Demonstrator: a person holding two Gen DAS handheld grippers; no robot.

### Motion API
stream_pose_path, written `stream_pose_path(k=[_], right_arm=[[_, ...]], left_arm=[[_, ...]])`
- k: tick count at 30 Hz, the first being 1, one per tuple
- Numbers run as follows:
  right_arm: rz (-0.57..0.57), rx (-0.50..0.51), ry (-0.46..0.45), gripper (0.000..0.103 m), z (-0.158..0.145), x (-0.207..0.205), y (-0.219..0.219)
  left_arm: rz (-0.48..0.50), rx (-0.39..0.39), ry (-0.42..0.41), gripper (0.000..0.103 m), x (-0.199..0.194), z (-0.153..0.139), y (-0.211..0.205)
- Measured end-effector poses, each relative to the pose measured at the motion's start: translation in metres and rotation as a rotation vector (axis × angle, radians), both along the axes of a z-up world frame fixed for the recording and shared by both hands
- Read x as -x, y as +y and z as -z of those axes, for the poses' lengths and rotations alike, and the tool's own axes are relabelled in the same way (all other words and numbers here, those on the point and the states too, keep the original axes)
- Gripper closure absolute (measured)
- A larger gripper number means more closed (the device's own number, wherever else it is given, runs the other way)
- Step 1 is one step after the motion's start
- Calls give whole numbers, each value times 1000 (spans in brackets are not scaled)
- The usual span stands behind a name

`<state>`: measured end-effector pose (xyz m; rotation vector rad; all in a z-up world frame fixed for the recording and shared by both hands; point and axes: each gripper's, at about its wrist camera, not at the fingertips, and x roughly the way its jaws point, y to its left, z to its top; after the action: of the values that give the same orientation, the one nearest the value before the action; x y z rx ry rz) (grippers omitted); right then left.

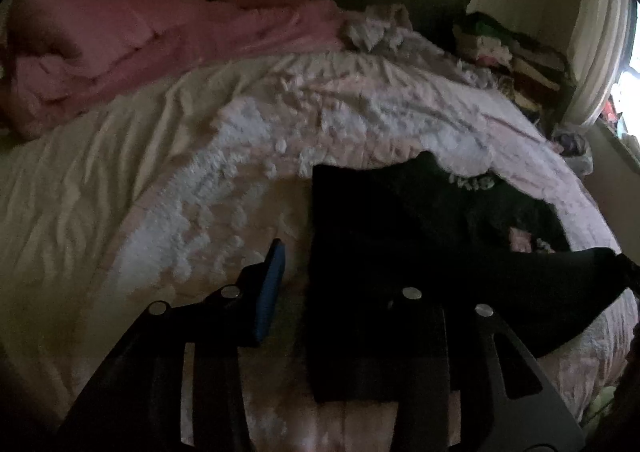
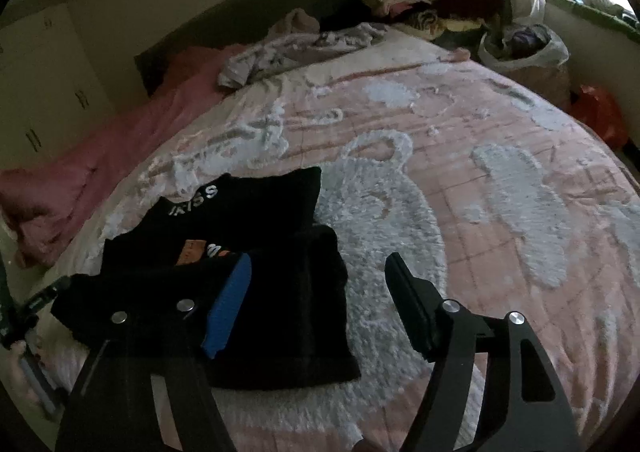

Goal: Fold small clothes

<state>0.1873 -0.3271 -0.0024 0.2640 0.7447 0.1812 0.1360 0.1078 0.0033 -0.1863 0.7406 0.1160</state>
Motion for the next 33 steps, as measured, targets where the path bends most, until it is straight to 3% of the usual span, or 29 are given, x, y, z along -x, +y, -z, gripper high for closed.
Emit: stream_pose_path(k=[6, 17, 33], right_arm=[[-52, -10, -14, 32, -5, 25, 6], [-125, -13, 31, 32, 11, 37, 28], [-150, -47, 81, 32, 32, 19, 35]], left_arm=[[52, -14, -34, 72, 29, -12, -9], [115, 45, 75, 68, 70, 25, -9], [185, 249, 109, 63, 29, 40, -31]])
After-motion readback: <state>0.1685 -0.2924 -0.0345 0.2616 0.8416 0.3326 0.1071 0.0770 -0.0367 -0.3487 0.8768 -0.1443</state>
